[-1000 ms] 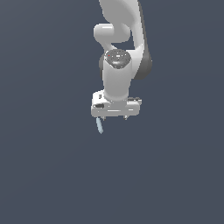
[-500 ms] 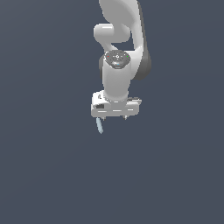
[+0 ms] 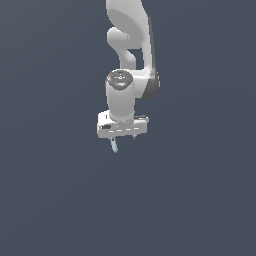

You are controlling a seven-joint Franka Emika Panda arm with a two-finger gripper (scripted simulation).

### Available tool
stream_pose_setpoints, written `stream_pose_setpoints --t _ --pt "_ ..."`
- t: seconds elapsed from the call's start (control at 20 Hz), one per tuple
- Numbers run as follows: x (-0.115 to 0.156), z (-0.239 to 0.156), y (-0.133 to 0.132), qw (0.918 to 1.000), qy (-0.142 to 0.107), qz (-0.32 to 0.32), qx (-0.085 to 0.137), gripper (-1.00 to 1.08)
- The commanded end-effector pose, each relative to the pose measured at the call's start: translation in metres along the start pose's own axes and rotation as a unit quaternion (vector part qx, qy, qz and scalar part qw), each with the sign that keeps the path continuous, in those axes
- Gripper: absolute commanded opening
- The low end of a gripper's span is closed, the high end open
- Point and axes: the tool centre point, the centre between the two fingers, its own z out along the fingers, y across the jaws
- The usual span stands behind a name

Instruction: Pick up the object and move it to a goal position.

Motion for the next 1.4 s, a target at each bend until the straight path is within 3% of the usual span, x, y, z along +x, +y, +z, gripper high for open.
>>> stream_pose_setpoints --t 0.0,0.6,1.35 --pt "-0.01 0.017 0.012 0.9999 0.001 -0.013 0.001 1.0" --pt "-0.049 0.066 0.045 0.9984 0.006 -0.056 0.001 1.0" --pt "-0.052 0.097 0.047 0.9983 0.006 -0.058 0.001 1.0"
